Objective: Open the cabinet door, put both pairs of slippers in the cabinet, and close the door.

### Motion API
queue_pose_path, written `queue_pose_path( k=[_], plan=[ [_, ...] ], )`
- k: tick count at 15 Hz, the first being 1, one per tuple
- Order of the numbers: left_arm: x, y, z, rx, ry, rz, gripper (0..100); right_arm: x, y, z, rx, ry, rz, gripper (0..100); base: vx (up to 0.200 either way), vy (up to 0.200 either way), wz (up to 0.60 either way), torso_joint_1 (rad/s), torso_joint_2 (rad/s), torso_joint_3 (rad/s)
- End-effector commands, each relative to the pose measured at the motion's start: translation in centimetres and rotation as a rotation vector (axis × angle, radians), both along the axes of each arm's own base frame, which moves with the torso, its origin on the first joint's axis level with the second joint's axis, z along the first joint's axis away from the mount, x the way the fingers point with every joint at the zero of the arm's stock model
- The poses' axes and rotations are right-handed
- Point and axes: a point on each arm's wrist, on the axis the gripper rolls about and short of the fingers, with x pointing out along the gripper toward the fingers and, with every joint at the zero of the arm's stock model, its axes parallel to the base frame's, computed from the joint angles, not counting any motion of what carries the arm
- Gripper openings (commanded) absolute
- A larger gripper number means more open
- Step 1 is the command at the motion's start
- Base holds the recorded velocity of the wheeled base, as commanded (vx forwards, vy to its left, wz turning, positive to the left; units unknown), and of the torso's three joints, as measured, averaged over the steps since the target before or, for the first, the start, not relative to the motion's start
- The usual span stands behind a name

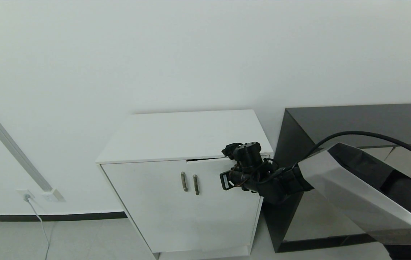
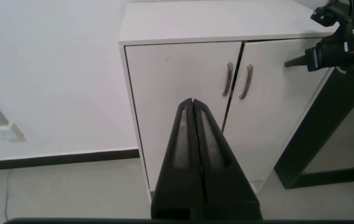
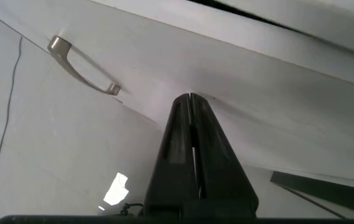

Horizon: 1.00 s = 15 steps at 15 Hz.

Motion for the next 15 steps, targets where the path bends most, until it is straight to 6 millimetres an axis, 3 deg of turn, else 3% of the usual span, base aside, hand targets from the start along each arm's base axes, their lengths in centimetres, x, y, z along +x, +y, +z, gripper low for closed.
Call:
queue_pose_path(
  k=[1, 15],
  plan=[
    [0.0, 0.0, 0.0, 0.000, 0.001, 0.000, 0, 0.3, 0.1, 0.2, 0.006, -0.008, -0.002, 0, 0.000, 0.000, 0.00, 0.000, 0.00, 0.000],
    [0.0, 0.0, 0.0, 0.000, 0.001, 0.000, 0, 1.4, 0.0, 0.2, 0.007, -0.009, -0.016, 0, 0.000, 0.000, 0.00, 0.000, 0.00, 0.000]
  ],
)
